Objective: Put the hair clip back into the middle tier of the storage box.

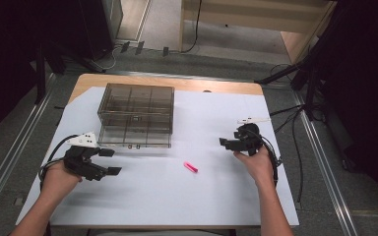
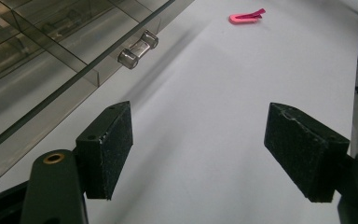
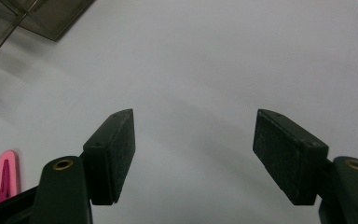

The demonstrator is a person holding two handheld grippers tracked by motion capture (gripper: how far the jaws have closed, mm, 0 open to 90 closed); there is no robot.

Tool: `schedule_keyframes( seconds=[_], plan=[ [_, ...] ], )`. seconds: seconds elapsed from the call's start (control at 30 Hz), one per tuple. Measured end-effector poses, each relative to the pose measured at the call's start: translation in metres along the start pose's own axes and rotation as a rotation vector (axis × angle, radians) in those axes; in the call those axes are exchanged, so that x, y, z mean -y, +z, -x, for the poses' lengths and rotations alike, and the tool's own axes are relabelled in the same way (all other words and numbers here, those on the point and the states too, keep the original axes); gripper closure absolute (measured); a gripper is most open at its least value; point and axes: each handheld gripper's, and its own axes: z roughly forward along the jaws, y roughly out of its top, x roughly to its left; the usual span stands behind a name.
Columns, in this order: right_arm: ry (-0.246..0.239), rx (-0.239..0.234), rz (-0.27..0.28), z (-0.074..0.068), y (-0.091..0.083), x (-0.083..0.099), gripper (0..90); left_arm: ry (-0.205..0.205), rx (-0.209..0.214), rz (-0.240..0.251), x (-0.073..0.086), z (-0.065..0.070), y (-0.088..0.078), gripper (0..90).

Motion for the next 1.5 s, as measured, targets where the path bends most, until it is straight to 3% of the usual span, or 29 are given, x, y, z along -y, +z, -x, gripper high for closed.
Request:
schedule_keyframes(
  seconds=[0.23, 0.63, 0.73, 1.1, 1.5],
  plan=[
    [-0.029, -0.023, 0.006, -0.004, -0.003, -0.003, 36.5, -0.001, 0.003, 0.003, 0.000, 0.000, 0.000, 24.6],
    [-0.039, -0.084, -0.077, -0.013, -0.004, -0.007, 44.9, -0.003, -0.002, -0.003, 0.000, 0.000, -0.001, 24.6],
    [-0.063, -0.085, -0.107, -0.020, -0.003, -0.008, 46.2, -0.003, 0.002, -0.006, 0.000, 0.000, 0.000, 24.6],
    [-0.056, -0.109, -0.139, -0.028, -0.006, -0.010, 50.9, -0.001, 0.001, -0.005, 0.000, 0.000, -0.001, 24.6],
    [-0.129, -0.115, -0.194, -0.046, -0.008, -0.012, 53.8, -0.004, -0.002, -0.005, 0.000, 0.000, -0.001, 24.6]
  ],
)
